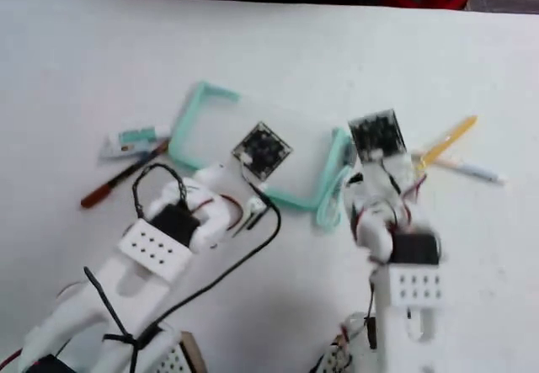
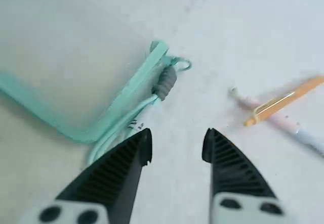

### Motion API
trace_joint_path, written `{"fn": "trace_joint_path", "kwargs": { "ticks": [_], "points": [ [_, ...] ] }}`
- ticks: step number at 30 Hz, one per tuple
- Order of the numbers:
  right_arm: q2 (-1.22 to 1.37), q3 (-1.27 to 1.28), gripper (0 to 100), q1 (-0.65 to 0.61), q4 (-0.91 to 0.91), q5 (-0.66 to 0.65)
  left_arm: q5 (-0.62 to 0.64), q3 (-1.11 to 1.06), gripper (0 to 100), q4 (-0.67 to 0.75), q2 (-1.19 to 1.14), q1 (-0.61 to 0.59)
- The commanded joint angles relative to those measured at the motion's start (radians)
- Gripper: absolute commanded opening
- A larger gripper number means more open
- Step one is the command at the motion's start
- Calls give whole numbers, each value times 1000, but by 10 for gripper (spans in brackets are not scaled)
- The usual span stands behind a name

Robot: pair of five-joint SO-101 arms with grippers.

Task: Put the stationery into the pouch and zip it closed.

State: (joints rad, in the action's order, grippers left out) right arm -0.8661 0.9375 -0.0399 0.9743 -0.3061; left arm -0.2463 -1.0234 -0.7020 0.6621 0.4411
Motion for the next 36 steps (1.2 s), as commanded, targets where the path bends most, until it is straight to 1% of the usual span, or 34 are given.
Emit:
{"fn": "trace_joint_path", "kwargs": {
  "ticks": [1, 4, 6, 11, 17, 19, 24, 31, 36],
  "points": [
    [288, -241, 173, -51, 85, 149, 11, 6, 181, 23, -1, 4],
    [466, -381, 173, -56, 148, 278, 11, 5, 181, 23, -1, 4],
    [567, -454, 173, -42, 157, 310, 11, 5, 181, 23, -1, 4],
    [786, -588, 170, -25, 153, 310, 11, 5, 181, 23, -1, 4],
    [972, -749, 170, -21, 151, 315, 11, 5, 181, 23, -1, 4],
    [1020, -792, 170, -18, 134, 315, 11, 5, 184, 23, -1, 4],
    [1144, -819, 170, 41, 50, 313, 9, 5, 184, 23, -2, 4],
    [1193, -821, 169, 38, -16, 311, 9, 5, 184, 29, -2, 4],
    [1201, -867, 169, 36, -24, 315, 9, -46, 184, 112, -2, 4]
  ]
}}
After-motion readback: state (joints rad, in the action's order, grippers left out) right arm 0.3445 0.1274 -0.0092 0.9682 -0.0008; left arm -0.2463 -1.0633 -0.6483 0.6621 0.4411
